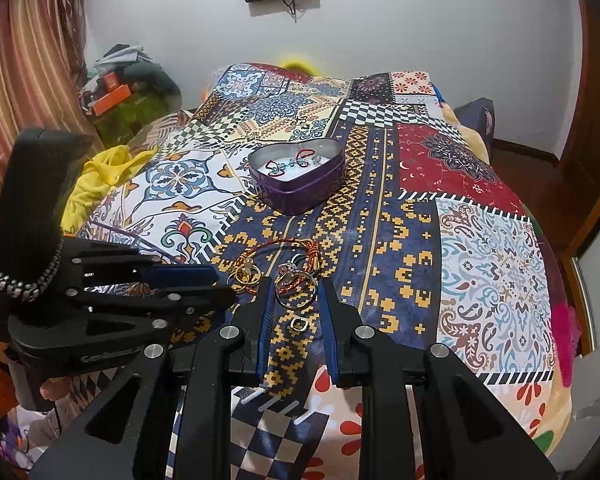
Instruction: Organize jewelry
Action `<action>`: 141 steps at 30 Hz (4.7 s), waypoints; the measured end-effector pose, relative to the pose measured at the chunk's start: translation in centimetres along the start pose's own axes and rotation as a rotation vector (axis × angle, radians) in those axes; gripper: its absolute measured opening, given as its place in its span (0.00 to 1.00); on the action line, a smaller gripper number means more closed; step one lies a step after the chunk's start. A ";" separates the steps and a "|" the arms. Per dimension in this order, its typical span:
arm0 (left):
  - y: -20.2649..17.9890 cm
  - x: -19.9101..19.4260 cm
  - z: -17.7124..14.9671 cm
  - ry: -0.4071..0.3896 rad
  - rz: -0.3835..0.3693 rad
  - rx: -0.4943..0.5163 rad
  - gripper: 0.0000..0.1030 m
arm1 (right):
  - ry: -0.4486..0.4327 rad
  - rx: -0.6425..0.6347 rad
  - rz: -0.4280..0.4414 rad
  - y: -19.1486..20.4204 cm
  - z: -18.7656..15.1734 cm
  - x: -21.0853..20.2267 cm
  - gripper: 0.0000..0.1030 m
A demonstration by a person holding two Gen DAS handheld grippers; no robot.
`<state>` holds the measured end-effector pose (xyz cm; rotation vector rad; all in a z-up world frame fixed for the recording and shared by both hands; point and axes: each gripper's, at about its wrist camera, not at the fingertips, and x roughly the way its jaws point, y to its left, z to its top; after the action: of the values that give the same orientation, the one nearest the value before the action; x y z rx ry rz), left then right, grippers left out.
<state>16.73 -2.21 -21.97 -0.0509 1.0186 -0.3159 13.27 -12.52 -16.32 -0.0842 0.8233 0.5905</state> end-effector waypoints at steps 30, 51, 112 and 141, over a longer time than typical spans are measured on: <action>-0.4 -2.5 0.8 -0.076 0.032 0.039 0.02 | -0.012 0.026 0.000 -0.7 0.0 -0.3 0.19; -1.5 1.9 2.7 0.019 -0.007 0.013 0.20 | -0.012 0.076 -0.021 -3.0 -0.4 -0.8 0.19; 4.2 -6.4 8.8 -0.302 0.101 -0.029 0.18 | -0.145 0.005 0.005 -1.2 8.0 1.6 0.19; 6.5 0.9 11.0 -0.126 0.022 -0.090 0.18 | 0.020 -0.054 0.028 -1.7 9.1 7.8 0.19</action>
<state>27.97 2.58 -18.14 -0.1390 0.9069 -0.2433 24.36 -7.70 -15.88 -0.1287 0.8289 0.6389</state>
